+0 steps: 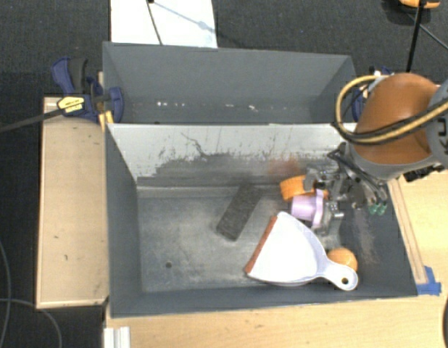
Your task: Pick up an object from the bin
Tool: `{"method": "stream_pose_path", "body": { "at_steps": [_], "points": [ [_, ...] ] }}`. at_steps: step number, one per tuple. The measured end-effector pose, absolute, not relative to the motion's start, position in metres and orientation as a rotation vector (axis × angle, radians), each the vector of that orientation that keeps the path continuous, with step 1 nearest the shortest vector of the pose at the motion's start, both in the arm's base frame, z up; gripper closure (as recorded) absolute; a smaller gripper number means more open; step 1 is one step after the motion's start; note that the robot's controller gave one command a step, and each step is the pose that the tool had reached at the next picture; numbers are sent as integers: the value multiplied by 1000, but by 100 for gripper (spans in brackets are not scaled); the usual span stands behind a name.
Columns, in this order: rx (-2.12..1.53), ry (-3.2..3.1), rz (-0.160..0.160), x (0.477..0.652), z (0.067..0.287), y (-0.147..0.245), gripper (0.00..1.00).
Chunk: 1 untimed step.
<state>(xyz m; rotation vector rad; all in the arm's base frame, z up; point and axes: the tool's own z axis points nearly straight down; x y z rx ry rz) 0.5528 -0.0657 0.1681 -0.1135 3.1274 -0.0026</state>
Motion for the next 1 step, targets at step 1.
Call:
{"method": "stream_pose_path", "body": {
  "at_steps": [1],
  "points": [
    [-95,3132,1,564,106,-49,0]
  ]
}}
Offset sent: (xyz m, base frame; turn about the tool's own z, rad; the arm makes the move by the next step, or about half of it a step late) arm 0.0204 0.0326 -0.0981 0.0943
